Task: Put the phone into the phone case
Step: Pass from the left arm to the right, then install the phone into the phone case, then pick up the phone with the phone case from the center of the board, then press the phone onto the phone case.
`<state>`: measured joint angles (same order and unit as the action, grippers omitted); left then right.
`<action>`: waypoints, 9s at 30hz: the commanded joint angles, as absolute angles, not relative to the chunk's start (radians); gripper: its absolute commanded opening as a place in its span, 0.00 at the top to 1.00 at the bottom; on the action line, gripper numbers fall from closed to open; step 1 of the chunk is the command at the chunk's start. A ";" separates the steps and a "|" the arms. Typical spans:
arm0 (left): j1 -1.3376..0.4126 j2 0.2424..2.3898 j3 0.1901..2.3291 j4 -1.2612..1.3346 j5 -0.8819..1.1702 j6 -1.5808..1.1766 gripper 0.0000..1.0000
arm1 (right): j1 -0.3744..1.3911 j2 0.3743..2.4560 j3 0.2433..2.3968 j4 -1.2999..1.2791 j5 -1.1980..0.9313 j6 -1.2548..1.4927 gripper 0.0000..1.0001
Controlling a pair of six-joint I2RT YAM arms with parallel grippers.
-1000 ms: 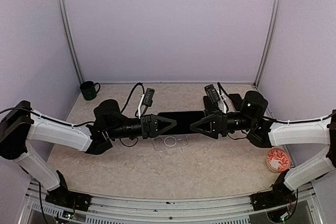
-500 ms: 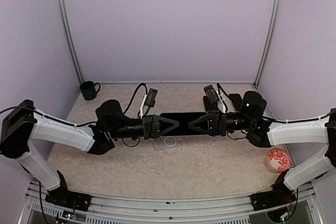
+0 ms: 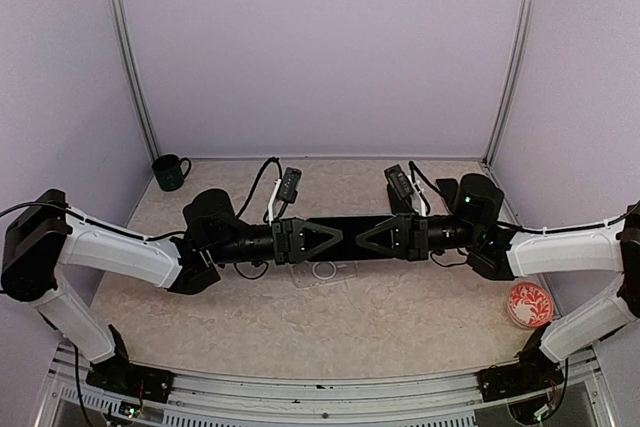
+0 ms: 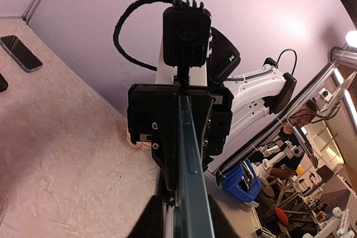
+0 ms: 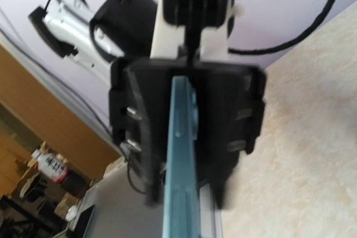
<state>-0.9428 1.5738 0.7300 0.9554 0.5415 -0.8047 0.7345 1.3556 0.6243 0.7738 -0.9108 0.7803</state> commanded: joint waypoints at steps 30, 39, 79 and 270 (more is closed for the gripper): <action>-0.763 1.481 0.465 0.695 0.149 -1.027 0.01 | 0.580 1.707 1.029 0.120 -1.085 0.651 1.00; -0.760 1.587 0.489 0.736 0.190 -1.045 0.01 | 0.580 1.897 1.194 -0.015 -1.063 0.597 1.00; -0.802 1.810 0.578 0.795 0.217 -1.085 0.01 | 0.555 2.200 1.338 -0.031 -1.151 0.642 1.00; -0.819 1.668 0.522 1.256 0.690 -1.017 0.92 | 0.509 1.596 0.917 0.080 -1.198 0.461 0.49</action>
